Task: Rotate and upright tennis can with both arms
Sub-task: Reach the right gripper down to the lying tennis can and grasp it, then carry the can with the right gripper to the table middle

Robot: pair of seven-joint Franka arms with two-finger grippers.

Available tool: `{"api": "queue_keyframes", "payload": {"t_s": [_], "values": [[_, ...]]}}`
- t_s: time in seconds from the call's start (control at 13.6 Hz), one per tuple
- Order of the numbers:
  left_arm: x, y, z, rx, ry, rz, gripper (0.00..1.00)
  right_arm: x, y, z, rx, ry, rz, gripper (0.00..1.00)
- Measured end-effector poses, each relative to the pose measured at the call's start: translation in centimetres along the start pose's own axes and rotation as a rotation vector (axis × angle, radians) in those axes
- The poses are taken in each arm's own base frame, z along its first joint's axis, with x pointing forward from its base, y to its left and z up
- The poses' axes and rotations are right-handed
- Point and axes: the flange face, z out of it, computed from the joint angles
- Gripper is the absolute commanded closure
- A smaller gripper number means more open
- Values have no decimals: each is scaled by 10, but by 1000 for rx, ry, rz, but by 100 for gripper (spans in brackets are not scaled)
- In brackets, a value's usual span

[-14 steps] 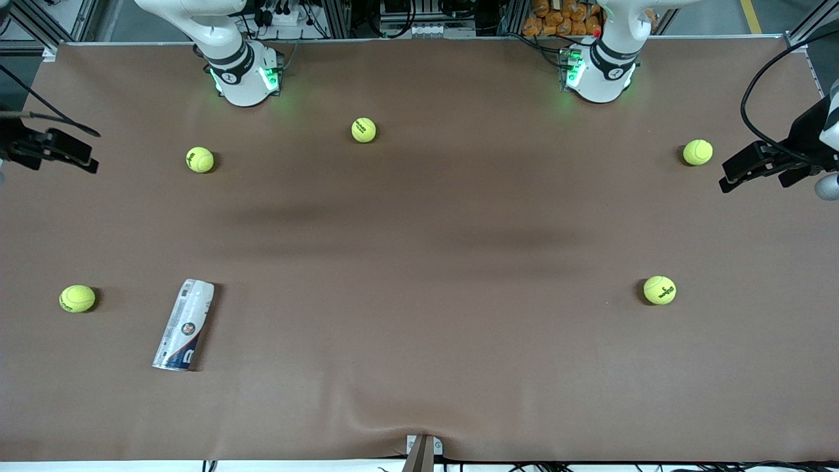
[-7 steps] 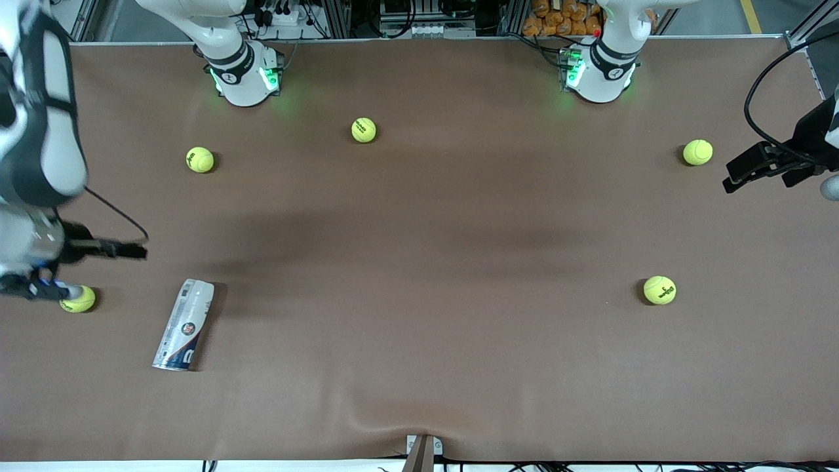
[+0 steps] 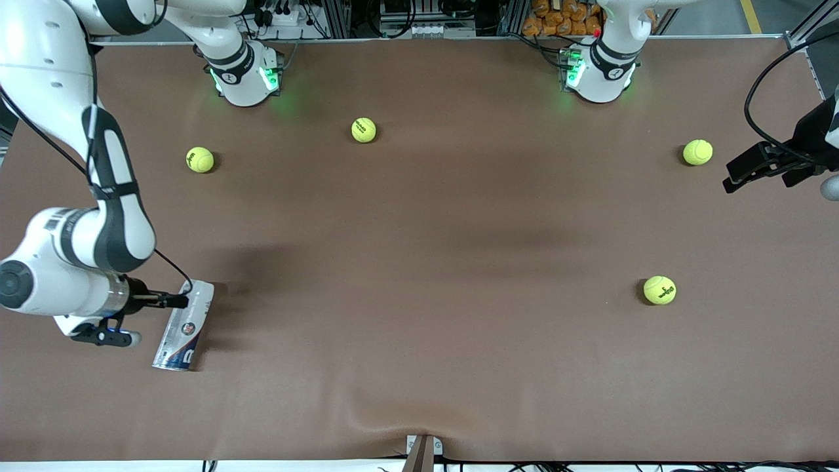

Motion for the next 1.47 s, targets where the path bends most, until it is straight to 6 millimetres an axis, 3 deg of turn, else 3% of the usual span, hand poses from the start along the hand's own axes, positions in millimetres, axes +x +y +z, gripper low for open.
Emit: {"api": "queue_keyframes", "payload": {"t_s": [0.22, 0.51, 0.59, 0.66, 0.74, 0.88, 1.03, 1.18, 1.32, 1.47], "values": [[1, -4, 0, 0, 0, -7, 0, 11, -5, 27, -2, 69, -7, 0], [1, -4, 0, 0, 0, -7, 0, 12, -6, 63, -5, 55, -31, 0], [1, -4, 0, 0, 0, -7, 0, 13, -6, 69, -6, 60, -38, 6], [1, -4, 0, 0, 0, -7, 0, 14, -6, 72, -7, 70, -41, 35], [1, -4, 0, 0, 0, -7, 0, 15, -5, 74, -7, 81, -40, 47], [1, -4, 0, 0, 0, -7, 0, 17, -5, 73, -7, 88, -45, 47], [1, -4, 0, 0, 0, -7, 0, 20, -19, 65, -3, 105, -72, 45], [1, -4, 0, 0, 0, -7, 0, 23, -63, 47, 1, 140, -156, 44], [1, -4, 0, 0, 0, -7, 0, 14, -140, 17, 4, 184, -294, 44], [1, -4, 0, -1, -1, -7, 0, -12, -229, -18, 4, 224, -491, 44]]}}
